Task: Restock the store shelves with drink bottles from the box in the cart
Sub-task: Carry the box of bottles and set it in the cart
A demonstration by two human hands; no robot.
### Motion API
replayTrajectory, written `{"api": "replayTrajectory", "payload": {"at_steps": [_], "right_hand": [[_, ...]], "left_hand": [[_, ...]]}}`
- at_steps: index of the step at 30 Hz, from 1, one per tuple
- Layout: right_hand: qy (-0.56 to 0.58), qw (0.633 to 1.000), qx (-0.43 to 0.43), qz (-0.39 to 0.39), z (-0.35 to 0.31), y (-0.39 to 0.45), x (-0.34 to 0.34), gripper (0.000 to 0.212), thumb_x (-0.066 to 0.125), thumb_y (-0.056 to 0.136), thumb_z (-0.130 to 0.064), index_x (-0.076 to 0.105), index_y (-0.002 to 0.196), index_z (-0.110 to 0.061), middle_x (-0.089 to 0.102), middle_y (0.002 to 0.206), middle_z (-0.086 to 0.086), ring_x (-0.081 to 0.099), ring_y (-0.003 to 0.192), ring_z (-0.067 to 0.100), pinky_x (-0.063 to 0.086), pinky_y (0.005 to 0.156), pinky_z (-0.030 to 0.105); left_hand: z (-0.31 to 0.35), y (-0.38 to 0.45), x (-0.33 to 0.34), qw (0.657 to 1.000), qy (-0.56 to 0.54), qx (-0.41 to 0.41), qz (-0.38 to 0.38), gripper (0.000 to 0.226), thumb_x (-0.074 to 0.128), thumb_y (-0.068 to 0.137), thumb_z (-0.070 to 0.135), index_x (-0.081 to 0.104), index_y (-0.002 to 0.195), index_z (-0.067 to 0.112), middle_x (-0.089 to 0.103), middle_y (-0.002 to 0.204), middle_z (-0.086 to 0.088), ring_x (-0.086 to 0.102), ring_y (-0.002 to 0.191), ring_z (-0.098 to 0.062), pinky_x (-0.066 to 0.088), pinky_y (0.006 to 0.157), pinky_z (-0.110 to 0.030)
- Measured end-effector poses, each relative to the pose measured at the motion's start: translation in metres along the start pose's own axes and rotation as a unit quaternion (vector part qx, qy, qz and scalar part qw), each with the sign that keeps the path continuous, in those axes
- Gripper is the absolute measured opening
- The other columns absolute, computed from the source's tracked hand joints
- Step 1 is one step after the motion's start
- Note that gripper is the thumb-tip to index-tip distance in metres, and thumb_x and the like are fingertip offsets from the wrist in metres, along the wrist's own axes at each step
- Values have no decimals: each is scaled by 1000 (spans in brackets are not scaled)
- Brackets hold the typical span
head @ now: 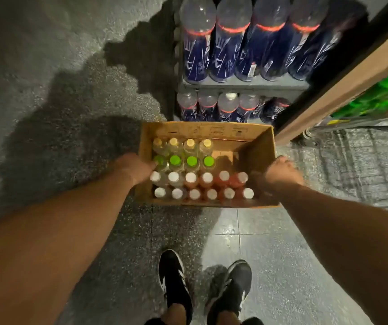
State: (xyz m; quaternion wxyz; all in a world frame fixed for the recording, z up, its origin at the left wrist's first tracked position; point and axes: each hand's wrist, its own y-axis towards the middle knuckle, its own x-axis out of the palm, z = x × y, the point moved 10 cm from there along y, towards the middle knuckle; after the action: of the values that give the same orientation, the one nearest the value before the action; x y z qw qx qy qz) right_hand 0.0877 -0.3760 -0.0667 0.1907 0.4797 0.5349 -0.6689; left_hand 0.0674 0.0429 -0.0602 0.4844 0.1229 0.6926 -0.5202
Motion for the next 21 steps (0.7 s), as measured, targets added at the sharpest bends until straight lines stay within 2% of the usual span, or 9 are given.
{"api": "replayTrajectory", "payload": {"at_steps": [3, 5, 8, 10, 12, 14, 17, 19, 21], "right_hand": [[37, 999, 24, 17, 3, 35, 26, 84, 68, 75, -54, 34, 129, 0, 49, 123, 20, 52, 113, 38, 43, 92, 44], [75, 996, 55, -1, 10, 54, 43, 76, 70, 76, -49, 35, 126, -3, 53, 118, 18, 55, 110, 38, 44, 91, 45], [114, 991, 63, -1, 20, 78, 53, 45, 66, 83, -37, 40, 109, -12, 52, 92, 10, 58, 93, 36, 44, 79, 42], [117, 991, 63, 11, 33, 89, 53, 26, 62, 85, -29, 48, 96, -11, 47, 78, 6, 61, 87, 33, 44, 74, 35], [119, 990, 73, -9, 44, 93, 60, 24, 62, 85, -24, 50, 72, -8, 49, 65, 5, 60, 69, 26, 43, 64, 28], [112, 990, 87, -22, 50, 95, 63, 28, 60, 85, -19, 47, 60, -12, 53, 65, 9, 58, 67, 26, 42, 65, 31], [72, 994, 80, -13, 45, 98, 58, 28, 59, 84, -14, 46, 59, -13, 55, 71, 11, 57, 70, 28, 42, 66, 33], [60, 996, 61, -11, 43, 99, 54, 21, 55, 83, -9, 51, 63, -10, 59, 78, 15, 57, 66, 27, 42, 65, 33], [40, 998, 42, -9, 43, 100, 51, 11, 50, 83, -5, 61, 79, -3, 64, 90, 21, 62, 81, 34, 42, 67, 34]], "left_hand": [[4, 38, 29, 1000, 7, -17, -14, 63, 51, 85, 68, 62, 115, 13, 62, 118, -17, 60, 105, -34, 43, 75, -36], [6, 57, 40, 999, 11, -23, -20, 62, 51, 86, 66, 63, 117, 13, 62, 121, -18, 60, 108, -35, 46, 83, -39], [0, 84, 50, 998, -11, -20, -53, 51, 59, 85, 57, 64, 108, 12, 64, 116, -19, 62, 102, -35, 50, 90, -43], [-12, 96, 60, 995, -41, -42, -86, 54, 67, 85, 45, 60, 119, 4, 60, 121, -22, 60, 108, -38, 50, 94, -47], [-17, 99, 66, 994, -15, -40, -102, 48, 61, 91, 34, 58, 123, -2, 58, 125, -24, 57, 114, -39, 47, 98, -48], [-18, 102, 67, 995, 39, -20, -93, 42, 48, 98, 33, 60, 121, 0, 60, 122, -23, 58, 110, -36, 47, 97, -45], [-16, 99, 63, 992, 93, 17, -83, 46, 42, 99, 41, 62, 120, 4, 61, 122, -20, 59, 107, -33, 47, 93, -39], [-19, 98, 63, 990, 113, 33, -84, 43, 44, 97, 42, 64, 114, 7, 63, 117, -19, 60, 102, -32, 49, 89, -37], [-22, 96, 61, 990, 98, 36, -90, 36, 49, 95, 38, 66, 105, 8, 64, 110, -18, 61, 96, -32, 50, 86, -37]]}}
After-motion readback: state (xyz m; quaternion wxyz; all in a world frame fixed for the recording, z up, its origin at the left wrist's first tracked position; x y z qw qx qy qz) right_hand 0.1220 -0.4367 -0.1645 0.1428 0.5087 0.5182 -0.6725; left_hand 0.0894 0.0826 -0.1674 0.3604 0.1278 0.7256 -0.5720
